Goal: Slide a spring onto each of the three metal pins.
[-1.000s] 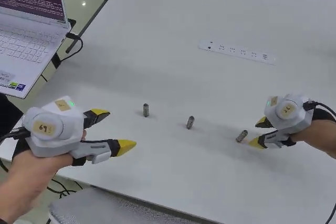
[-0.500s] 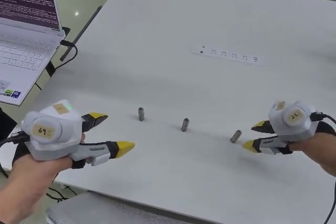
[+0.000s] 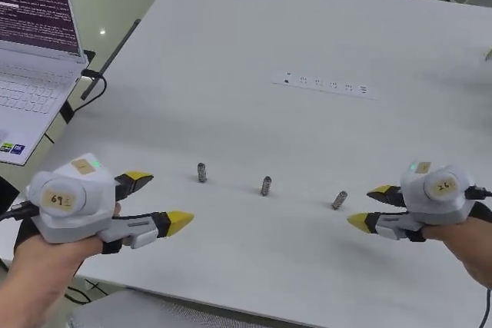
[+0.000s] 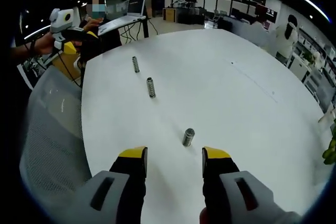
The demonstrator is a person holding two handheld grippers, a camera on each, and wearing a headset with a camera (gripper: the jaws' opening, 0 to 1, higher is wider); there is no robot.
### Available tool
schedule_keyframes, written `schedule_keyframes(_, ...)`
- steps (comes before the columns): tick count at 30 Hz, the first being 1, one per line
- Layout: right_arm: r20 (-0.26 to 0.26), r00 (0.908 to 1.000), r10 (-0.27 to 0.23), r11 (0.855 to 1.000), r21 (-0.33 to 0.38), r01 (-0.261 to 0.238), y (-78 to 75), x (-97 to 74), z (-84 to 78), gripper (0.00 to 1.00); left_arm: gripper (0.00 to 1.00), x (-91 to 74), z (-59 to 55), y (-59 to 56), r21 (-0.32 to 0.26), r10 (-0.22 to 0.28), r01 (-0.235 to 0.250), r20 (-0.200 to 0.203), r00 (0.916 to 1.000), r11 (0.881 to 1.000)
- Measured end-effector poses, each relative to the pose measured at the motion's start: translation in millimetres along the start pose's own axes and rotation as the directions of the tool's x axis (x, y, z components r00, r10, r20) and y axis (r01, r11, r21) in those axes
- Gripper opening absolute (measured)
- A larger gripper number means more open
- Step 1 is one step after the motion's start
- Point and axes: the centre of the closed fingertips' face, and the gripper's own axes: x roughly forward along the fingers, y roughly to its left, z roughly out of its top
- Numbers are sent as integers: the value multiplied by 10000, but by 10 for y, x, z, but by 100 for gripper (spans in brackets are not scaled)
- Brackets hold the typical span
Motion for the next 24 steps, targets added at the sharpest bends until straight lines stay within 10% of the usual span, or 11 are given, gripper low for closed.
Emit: schedule_keyframes(24,1314,9847,-1148,9866,1307,976,322,-370,-75,60,57,-9,-11,-42,132,-257,256,14,9997,9996)
